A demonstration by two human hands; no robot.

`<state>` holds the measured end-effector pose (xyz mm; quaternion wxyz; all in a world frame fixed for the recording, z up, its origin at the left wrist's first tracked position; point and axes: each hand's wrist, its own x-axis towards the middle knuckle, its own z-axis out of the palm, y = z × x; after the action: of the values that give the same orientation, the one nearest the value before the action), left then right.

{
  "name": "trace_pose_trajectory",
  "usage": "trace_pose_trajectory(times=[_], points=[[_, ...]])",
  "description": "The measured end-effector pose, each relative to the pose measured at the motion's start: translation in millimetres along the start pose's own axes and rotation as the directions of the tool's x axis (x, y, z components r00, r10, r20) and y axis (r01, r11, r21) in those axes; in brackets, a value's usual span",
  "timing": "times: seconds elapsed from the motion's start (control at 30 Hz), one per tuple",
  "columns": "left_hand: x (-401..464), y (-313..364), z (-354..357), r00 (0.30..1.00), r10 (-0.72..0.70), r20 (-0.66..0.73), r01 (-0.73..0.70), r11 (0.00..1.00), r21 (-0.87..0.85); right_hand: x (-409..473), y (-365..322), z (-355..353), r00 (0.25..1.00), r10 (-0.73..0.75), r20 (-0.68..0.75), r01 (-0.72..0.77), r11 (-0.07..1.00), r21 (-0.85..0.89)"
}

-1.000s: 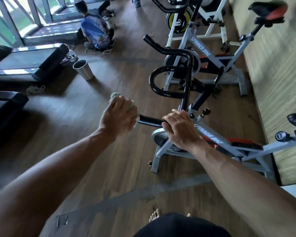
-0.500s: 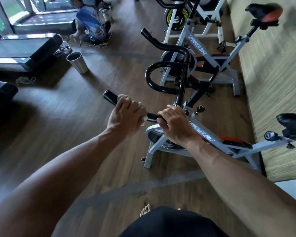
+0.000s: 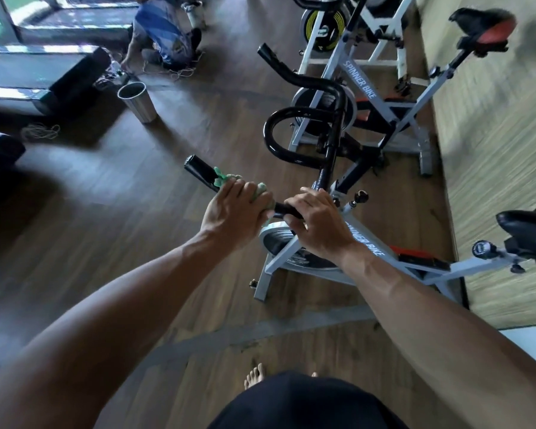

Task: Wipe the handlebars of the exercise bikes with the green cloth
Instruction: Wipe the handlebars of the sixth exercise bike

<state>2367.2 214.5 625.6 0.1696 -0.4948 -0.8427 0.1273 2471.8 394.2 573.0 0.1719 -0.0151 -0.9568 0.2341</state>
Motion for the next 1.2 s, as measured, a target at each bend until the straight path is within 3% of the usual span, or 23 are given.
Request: trace_pose_trajectory(times=[0.13, 0.23, 0.37, 0.43, 0.6, 0.7, 0.83, 1.0, 1.2], points=[[-2.8, -26.5, 7.4, 0.994, 0.074, 0.080, -0.078, 0.995, 0.054, -1.6, 10.2, -2.8, 0.998, -0.066, 0.017, 0.066, 0.998, 0.010], [-1.2, -17.1, 8.1, 0.998, -0.008, 0.056, 0.004, 0.998, 0.059, -0.9, 11.5, -3.5, 0.997, -0.069, 0.026, 0.069, 0.998, -0.009], [4.4, 25.3, 9.2, 0.999, -0.045, 0.005, 0.045, 0.981, -0.190, -3.7, 16.6, -4.4, 0.997, -0.057, 0.052, 0.059, 0.998, -0.027], [5.1, 22.6, 9.7, 0.997, -0.053, -0.049, 0.040, 0.971, -0.237, -5.3, 19.7, -8.9, 0.997, -0.042, 0.071, 0.043, 0.999, -0.020], [-4.1, -3.1, 11.4, 1.000, -0.025, -0.017, 0.024, 0.998, -0.063, -9.4, 22.5, -21.1, 0.997, 0.010, 0.080, -0.010, 1.000, 0.003], [0.6, 20.7, 5.2, 0.990, -0.137, 0.023, 0.139, 0.959, -0.246, -10.9, 20.3, -24.4, 0.994, 0.054, 0.099, -0.058, 0.998, 0.032], [20.1, 59.7, -2.9, 0.988, -0.136, 0.075, 0.155, 0.892, -0.424, -11.7, 17.8, -35.5, 0.980, 0.112, 0.162, -0.126, 0.989, 0.076], [25.9, 64.5, -1.1, 0.983, -0.138, 0.122, 0.178, 0.882, -0.437, -22.0, 17.1, -53.8, 0.980, 0.198, 0.034, -0.199, 0.978, 0.062], [24.2, 26.0, -22.6, 0.989, -0.045, 0.138, 0.136, 0.620, -0.773, -11.5, -35.1, -33.8, 0.994, 0.111, 0.016, -0.112, 0.971, 0.209]])
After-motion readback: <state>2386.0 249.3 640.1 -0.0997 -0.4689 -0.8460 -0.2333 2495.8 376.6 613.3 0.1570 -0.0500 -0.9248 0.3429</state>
